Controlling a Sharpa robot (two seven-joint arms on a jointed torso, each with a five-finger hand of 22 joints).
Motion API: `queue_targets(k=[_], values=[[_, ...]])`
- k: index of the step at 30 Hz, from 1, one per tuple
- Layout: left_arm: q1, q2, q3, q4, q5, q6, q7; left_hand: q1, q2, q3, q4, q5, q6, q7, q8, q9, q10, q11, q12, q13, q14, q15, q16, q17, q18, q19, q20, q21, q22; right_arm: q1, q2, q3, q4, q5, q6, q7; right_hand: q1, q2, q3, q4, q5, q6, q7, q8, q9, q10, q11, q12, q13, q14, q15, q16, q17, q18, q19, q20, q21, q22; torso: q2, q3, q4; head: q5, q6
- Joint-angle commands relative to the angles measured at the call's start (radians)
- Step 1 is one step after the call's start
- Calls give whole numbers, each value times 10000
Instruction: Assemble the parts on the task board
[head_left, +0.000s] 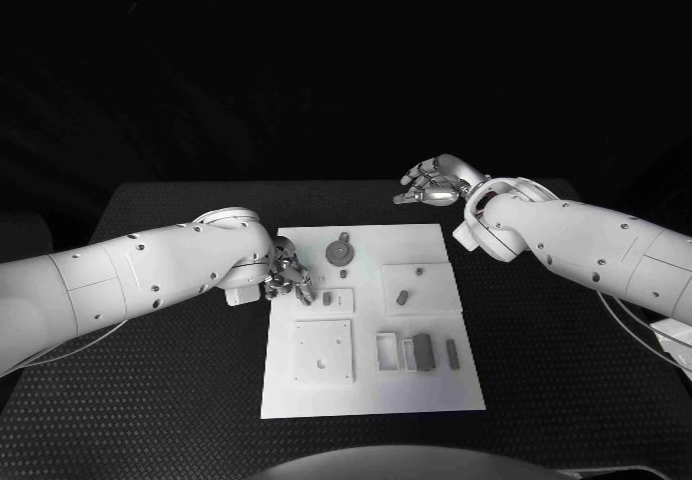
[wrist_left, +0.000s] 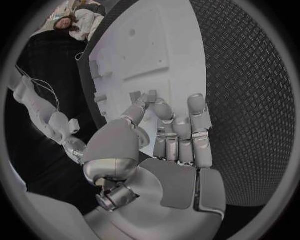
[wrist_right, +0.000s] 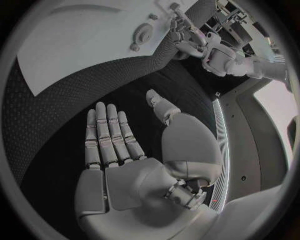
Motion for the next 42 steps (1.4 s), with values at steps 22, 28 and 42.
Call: queue_targets(k=[22, 28, 42], values=[[-46, -19, -31, 43, -243, 131, 31, 735, 486, 219, 2, 140, 129, 1, -5, 237, 89, -19, 62, -35, 149, -212, 43, 11, -78, 86, -148, 88, 220, -4, -8, 3, 21, -23, 122, 91, 82, 15, -33, 28, 4, -96, 541, 74, -16, -42, 37, 7, -34, -77, 3, -59, 24, -210, -94, 5, -66, 29, 1, -14, 12, -27, -3], [-48, -71, -32, 87, -223, 104, -44, 714, 490, 229, 24, 139, 123, 6, -27, 242, 90, -14, 55, -45, 153, -211, 37, 8, -83, 89, -143, 90, 218, -4, -22, 2, 22, -23, 122, 86, 82, 13, -34, 29, 4, -98, 541, 76, -18, -43, 38, 9, -39, -78, 4, -62, 27, -211, -94, 6, -70, 33, 1, -9, 11, -23, -11], [-57, -135, -34, 119, -73, -35, -46, -184, -199, 30, 582, 83, 128, 82, -527, -36, 82, 51, -4, -133, 146, -184, -50, -9, -59, 79, -159, 38, 199, -4, -29, 2, 22, -23, 105, 87, 82, -11, -38, 40, 4, -137, 553, 69, -37, -80, 53, 1, -82, -142, 31, -117, 41, -235, -154, 14, -131, 54, -1, -7, 7, -23, -11]])
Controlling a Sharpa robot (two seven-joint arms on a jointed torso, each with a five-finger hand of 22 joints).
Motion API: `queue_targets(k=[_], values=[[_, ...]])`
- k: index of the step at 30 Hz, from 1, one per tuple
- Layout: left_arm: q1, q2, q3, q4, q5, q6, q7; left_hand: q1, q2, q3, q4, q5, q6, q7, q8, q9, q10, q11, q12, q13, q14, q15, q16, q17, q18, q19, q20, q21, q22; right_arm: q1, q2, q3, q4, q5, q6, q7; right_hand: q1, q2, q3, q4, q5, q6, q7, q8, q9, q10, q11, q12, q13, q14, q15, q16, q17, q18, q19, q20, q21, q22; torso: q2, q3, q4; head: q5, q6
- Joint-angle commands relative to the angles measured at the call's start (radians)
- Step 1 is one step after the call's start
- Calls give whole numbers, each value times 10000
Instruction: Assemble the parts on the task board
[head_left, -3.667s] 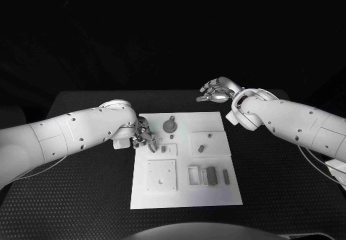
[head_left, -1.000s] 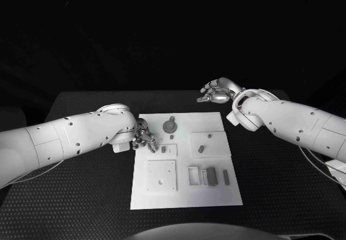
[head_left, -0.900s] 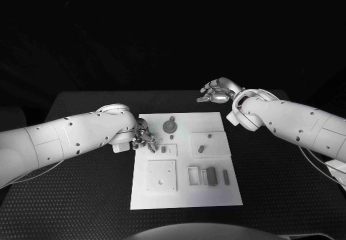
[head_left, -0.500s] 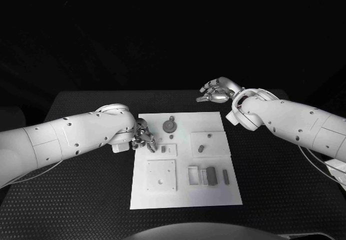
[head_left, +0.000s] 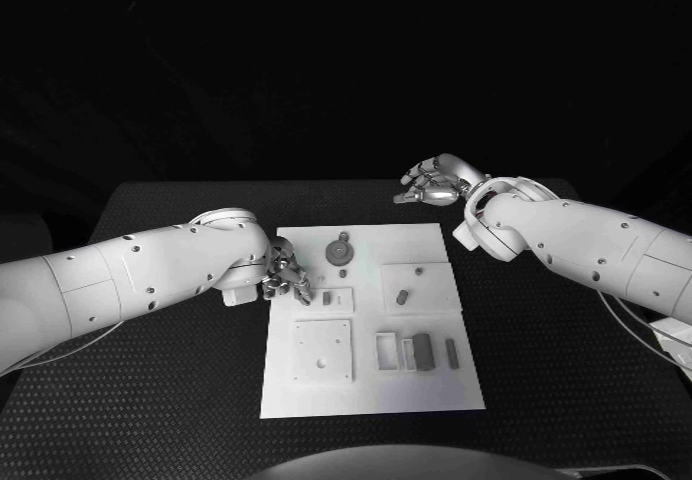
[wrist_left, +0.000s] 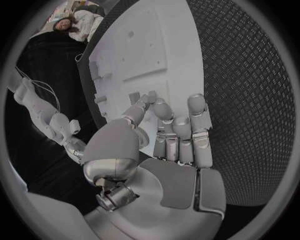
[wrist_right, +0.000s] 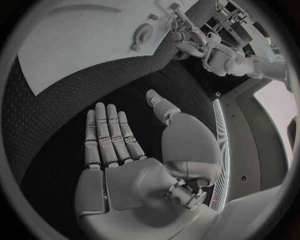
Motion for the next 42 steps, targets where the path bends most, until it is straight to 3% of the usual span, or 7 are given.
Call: queue_targets(k=[1, 19, 32, 37, 42], values=[[-55, -1, -41, -10, 24, -44, -100, -277, -147, -3, 139, 27, 33, 49, -79, -71, 9, 52, -4, -18, 110, -148, -51, -5, -58, 11, -161, -3, 202, -3, 1, 2, 15, -23, 101, 88, 82, -13, -38, 42, 4, -82, 568, 37, -18, -46, 18, 1, -13, -65, 21, -42, 16, -80, -84, 12, -56, 13, 1, -4, -2, -2, -1], [-58, 17, -41, -37, 78, -101, -90, -589, -422, -109, 395, 17, 88, 42, -185, -123, 0, 44, -7, -26, 109, -160, -66, 2, -29, 13, -171, -34, 202, -3, 7, 2, 4, -23, 113, 87, 94, -14, -35, 51, 4, -105, 576, 40, -31, -69, 29, 4, -47, -101, 41, -76, 36, -108, -156, 20, -120, 34, -5, -5, -6, -2, 11], [-63, 13, -41, -2, -474, -103, -38, -167, -451, -51, -24, 19, 109, 45, -235, -113, -11, 45, -3, -26, 109, -165, -74, 11, -15, 25, -163, -33, 209, -4, 3, 2, 13, -23, 140, 87, 95, -13, -36, 57, 4, -112, 578, 43, -36, -75, 32, 8, -60, -104, 44, -83, 48, -118, -181, 23, -144, 45, 1, -7, 1, -12, 15], [-72, 18, -41, 55, -835, -132, 41, 249, -529, 72, -348, 20, 129, 46, -259, -102, -2, 47, 0, -33, 120, -163, -82, 13, -14, 48, -157, -34, 206, -6, 2, 2, 15, -23, 147, 87, 94, -12, -36, 59, 4, -114, 579, 44, -37, -77, 33, 9, -64, -105, 45, -85, 51, -121, -189, 23, -150, 48, 1, -11, 0, -10, 4], [-75, 19, -40, 48, -973, -258, 75, 378, -559, 112, -402, 21, 138, 48, -269, -98, 5, 48, 0, -38, 129, -159, -83, 14, -19, 60, -152, -37, 203, -9, 3, 2, 18, -23, 141, 89, 92, -12, -38, 63, 4, -116, 580, 45, -39, -78, 34, 11, -68, -105, 45, -87, 55, -125, -197, 25, -158, 52, -2, -7, -4, -7, 16]])
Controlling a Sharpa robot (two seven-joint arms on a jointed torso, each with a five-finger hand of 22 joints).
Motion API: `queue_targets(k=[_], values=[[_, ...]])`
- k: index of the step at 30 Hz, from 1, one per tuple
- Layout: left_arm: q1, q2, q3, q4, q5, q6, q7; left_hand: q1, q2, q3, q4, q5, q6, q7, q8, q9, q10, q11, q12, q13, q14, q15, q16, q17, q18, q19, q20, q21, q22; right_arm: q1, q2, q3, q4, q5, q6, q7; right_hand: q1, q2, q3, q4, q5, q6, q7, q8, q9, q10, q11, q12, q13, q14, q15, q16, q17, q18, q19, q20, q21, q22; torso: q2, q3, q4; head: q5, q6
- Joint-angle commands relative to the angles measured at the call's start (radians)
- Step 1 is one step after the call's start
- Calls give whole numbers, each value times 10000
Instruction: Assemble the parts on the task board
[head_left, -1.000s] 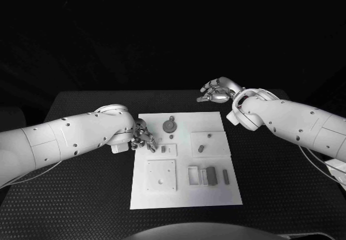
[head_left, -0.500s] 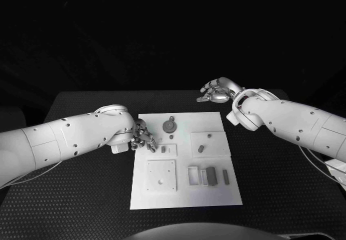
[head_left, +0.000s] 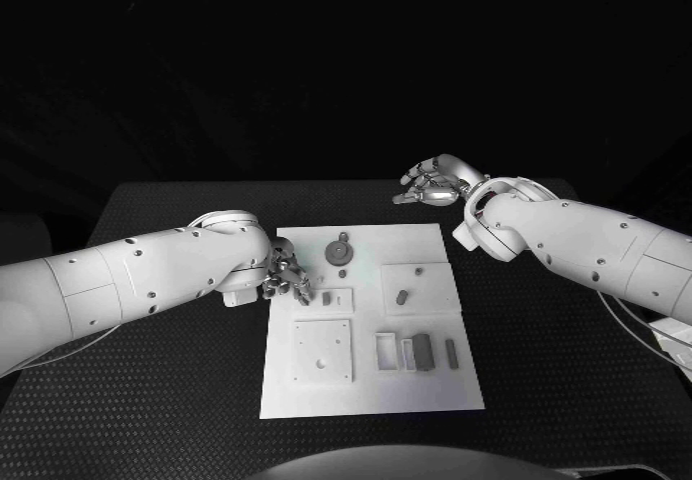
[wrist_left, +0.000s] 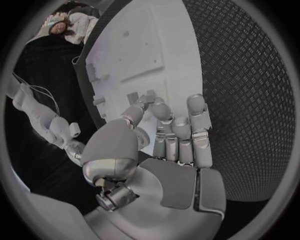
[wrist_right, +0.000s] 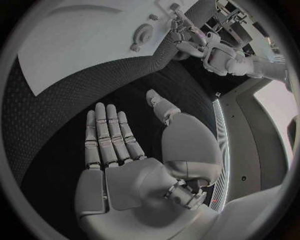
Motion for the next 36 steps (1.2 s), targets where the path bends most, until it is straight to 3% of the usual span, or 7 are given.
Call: queue_targets(k=[1, 11, 19, 36], values=[[-44, 1, -31, -32, -465, -152, 29, 191, 79, 67, -129, 68, 70, -22, -5, 26, -16, 70, 0, -10, -7, -49, -44, 17, -20, 4, -132, -38, 198, -6, 1, 2, 17, -24, 122, 90, 92, -11, -10, 36, 4, -86, 548, 46, -11, -41, -2, 12, -15, -74, 17, -49, 17, -130, -95, -8, -44, 13, -1, 1, -3, 2, 7], [-44, 1, -31, -34, -450, -137, 25, 181, 95, 57, -76, 72, 117, -27, 4, 38, 9, 67, 11, -13, 21, -47, -36, 21, -32, 34, -124, -35, 196, -7, -4, 2, 23, -24, 117, 86, 90, -12, -11, 40, 4, -89, 549, 48, -13, -44, -1, 14, -22, -77, 18, -53, 23, -134, -104, -7, -54, 21, 1, 6, -3, 7, 21], [-44, 3, -31, -7, -357, -64, 34, -266, -17, -95, 294, 75, 136, -29, -29, 44, 16, 65, 4, -34, 36, -45, -55, 18, -38, 42, -127, -70, 189, -7, -13, 2, 33, -24, 113, 82, 90, -20, -14, 43, 4, -95, 551, 49, -16, -49, 0, 17, -30, -82, 20, -60, 29, -140, -120, -6, -68, 29, 1, 8, -3, 11, 27], [-46, 14, -31, 84, -172, -67, 43, -408, -38, -125, 440, 76, 199, -50, -22, 57, 48, 49, 13, -43, 57, -53, -46, 27, -29, 56, -137, -77, 197, -8, -24, 2, 40, -24, 135, 86, 94, -34, -17, 63, 4, -106, 553, 63, -27, -59, 5, 32, -64, -87, 23, -78, 61, -188, -238, 4, -149, 68, 2, 6, -3, -2, 32]])
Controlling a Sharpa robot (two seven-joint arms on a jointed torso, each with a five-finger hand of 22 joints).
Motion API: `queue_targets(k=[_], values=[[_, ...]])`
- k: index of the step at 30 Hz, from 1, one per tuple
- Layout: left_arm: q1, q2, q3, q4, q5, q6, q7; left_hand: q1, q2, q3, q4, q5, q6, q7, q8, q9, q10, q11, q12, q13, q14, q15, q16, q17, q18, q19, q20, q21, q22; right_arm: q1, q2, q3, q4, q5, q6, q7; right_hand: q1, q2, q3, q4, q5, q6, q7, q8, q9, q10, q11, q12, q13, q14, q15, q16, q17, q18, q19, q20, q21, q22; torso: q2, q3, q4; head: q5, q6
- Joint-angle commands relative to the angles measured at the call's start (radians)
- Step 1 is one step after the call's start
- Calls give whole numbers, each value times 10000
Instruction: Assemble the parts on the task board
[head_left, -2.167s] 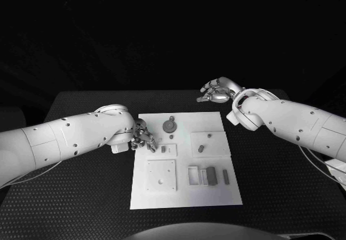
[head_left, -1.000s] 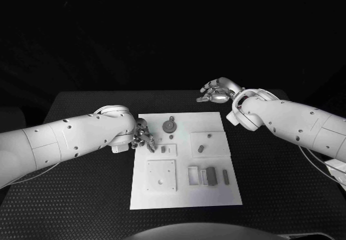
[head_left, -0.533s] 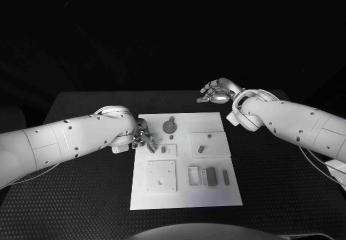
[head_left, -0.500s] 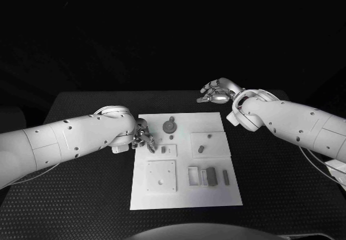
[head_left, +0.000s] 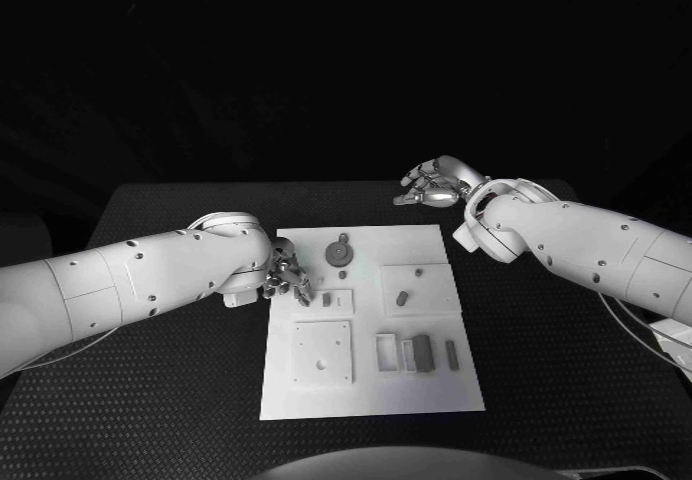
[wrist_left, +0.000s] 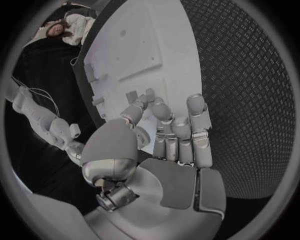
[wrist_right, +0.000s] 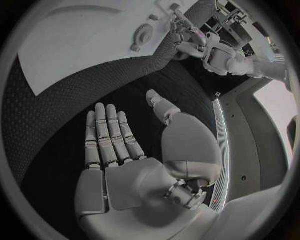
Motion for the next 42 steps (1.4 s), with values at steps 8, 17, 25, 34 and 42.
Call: queue_targets(k=[8, 17, 25, 34, 42], values=[[-47, 39, -24, 65, 69, -99, 12, 3, 70, 14, 11, 27, 161, -28, -1, 20, 101, 20, 25, -17, 61, -44, -27, 21, -15, 88, -152, -22, 210, -6, 4, 2, 22, -25, 134, 89, 93, -38, -19, 73, 4, -73, 590, 68, -21, -62, 6, 38, -27, -51, -12, -47, 28, -205, -132, 6, -96, 34, -2, -3, -2, -17, 2], [-53, 61, -23, 58, 68, -129, 21, 1, 72, 7, 7, 26, 173, -31, 3, 25, 107, 17, 24, -20, 68, -48, -26, 22, -17, 93, -149, -20, 210, -7, 10, 2, 21, -25, 132, 88, 96, -41, -19, 78, 4, -76, 591, 72, -23, -64, 6, 43, -35, -51, -12, -51, 35, -215, -154, 6, -111, 47, 1, -4, 2, -16, -1], [-54, 72, -23, 68, 73, -108, 44, -36, 64, -14, 25, 26, 180, -32, 3, 29, 114, 16, 21, -25, 74, -51, -27, 23, -21, 98, -144, -19, 209, -8, 15, 2, 20, -25, 133, 88, 100, -45, -19, 82, 4, -80, 591, 75, -26, -68, 8, 46, -44, -53, -11, -56, 44, -229, -187, 8, -132, 61, 0, -6, 6, -18, -5], [-54, 77, -23, 96, 151, -88, 52, -161, 36, -64, 111, 25, 180, -33, -10, 34, 122, 14, 10, -38, 84, -56, -35, 23, -21, 105, -142, -25, 205, -9, 24, 2, 14, -25, 134, 90, 101, -52, -21, 89, 4, -86, 593, 78, -30, -73, 9, 51, -56, -55, -10, -63, 54, -245, -225, 10, -156, 80, -1, -9, 3, -26, -15], [-54, 51, -23, 137, 151, -49, 48, -183, 25, -73, 126, 24, 179, -34, -14, 35, 122, 13, 7, -41, 85, -57, -38, 23, -19, 105, -143, -28, 204, -12, 20, 2, 14, -25, 143, 89, 106, -51, -21, 99, 4, -99, 595, 82, -37, -101, 18, 44, -79, -84, 1, -91, 61, -266, -271, 12, -185, 111, -2, -7, 6, -28, -18]])
